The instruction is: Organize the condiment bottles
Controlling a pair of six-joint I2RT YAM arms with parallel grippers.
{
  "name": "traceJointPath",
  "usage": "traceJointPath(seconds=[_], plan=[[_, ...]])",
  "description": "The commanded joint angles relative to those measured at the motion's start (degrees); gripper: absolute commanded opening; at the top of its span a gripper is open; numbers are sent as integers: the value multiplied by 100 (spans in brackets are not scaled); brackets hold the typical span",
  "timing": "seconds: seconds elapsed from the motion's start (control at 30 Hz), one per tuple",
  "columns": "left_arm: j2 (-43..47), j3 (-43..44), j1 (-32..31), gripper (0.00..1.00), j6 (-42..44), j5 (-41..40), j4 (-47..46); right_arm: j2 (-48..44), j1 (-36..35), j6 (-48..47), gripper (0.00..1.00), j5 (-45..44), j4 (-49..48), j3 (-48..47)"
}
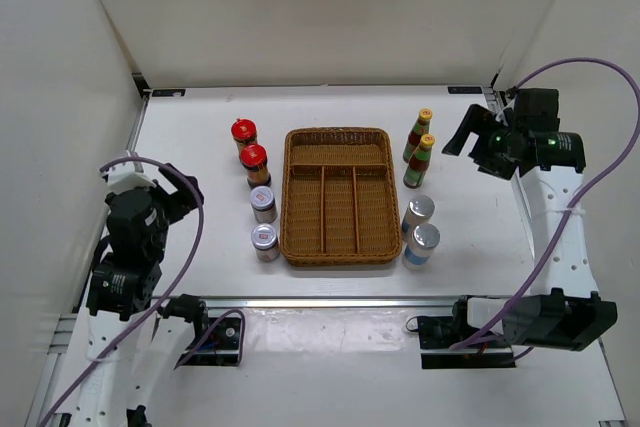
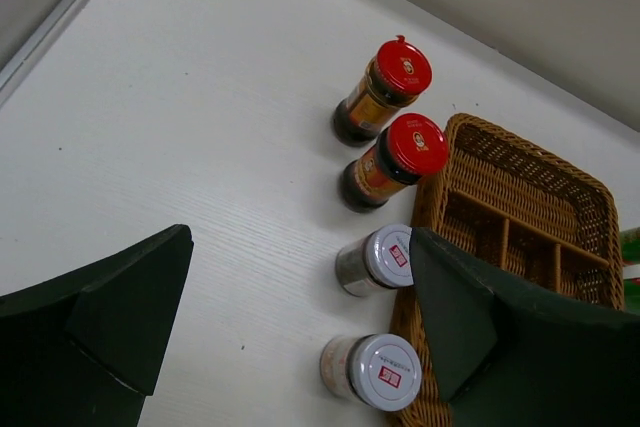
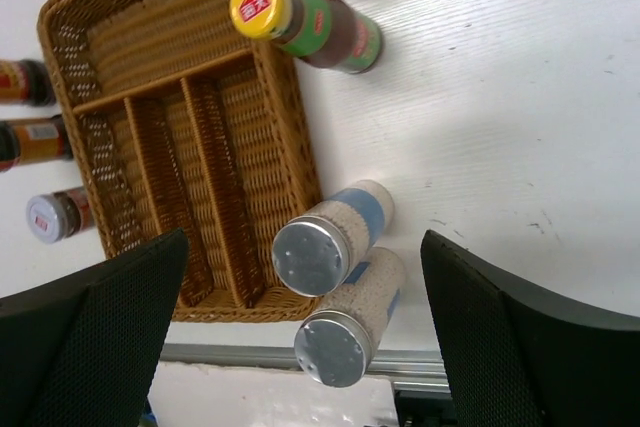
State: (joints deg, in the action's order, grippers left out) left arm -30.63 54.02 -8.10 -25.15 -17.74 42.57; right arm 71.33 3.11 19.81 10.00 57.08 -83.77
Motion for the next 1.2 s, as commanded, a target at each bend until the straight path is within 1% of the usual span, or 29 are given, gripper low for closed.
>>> traceJointPath(seconds=[0.0,0.1,0.17,0.23,0.3,0.37,0.4,0.43,0.53,0.6,0.63,0.7,0.77,0.83,0.9,0.93,1.03,1.07,1.17], plan=[[-118,-49,-279,100,-394,-186,155,169,14,207,100,-613,40,-447],[-416,-49,-464,100,-395,112,94,294,14,-564,100,140,32,-667],[-636,-154,-535,100,-395,305,94,355,14,-698,100,257,-205,-720],[-690,-155,-666,100,-325,428,94,530,14,-576,100,30,-268,-782],[-742,-208,-745,100,-271,482,94,951,-48,-575,100,-138,-172,-1174],[-742,-277,-816,100,-394,272,94,1503,-345,-636,100,-427,239,-1553],[-682,-278,-816,100,-447,271,94,1663,-477,-637,100,-812,338,-1729],[-629,-356,-816,100,-534,210,94,1795,-748,-767,100,-1015,391,-1957],[-628,-497,-816,100,-702,139,94,2174,-1206,-830,100,-1429,339,-2152],[-628,-498,-878,100,-860,61,94,2455,-1330,-778,100,-1667,339,-2292],[-628,-498,-947,100,-860,-10,94,2656,-1383,-716,95,-1720,339,-2345],[-628,-550,-948,100,-799,-10,32,2859,-1515,-558,91,-1887,567,-2469],[-628,-550,-1009,100,-799,-185,-20,3097,-1585,-497,87,-2054,620,-2539],[-628,-603,-1010,100,-799,-257,-20,3202,-1638,-496,87,-2116,620,-2539],[-575,-655,-1010,100,-799,-257,-20,3300,-1639,-435,84,-2169,672,-2539],[-515,-656,-1010,100,-799,-257,-20,3387,-1639,-434,84,-2169,673,-2539],[-514,-656,-1010,100,-746,-257,-20,3633,-1639,-434,76,-2169,673,-2601],[-514,-656,-1010,100,-746,-257,-20,3686,-1639,-382,70,-2099,725,-2653],[-383,-770,-1010,100,-746,-257,-73,3818,-1639,-382,59,-1985,839,-2654]])
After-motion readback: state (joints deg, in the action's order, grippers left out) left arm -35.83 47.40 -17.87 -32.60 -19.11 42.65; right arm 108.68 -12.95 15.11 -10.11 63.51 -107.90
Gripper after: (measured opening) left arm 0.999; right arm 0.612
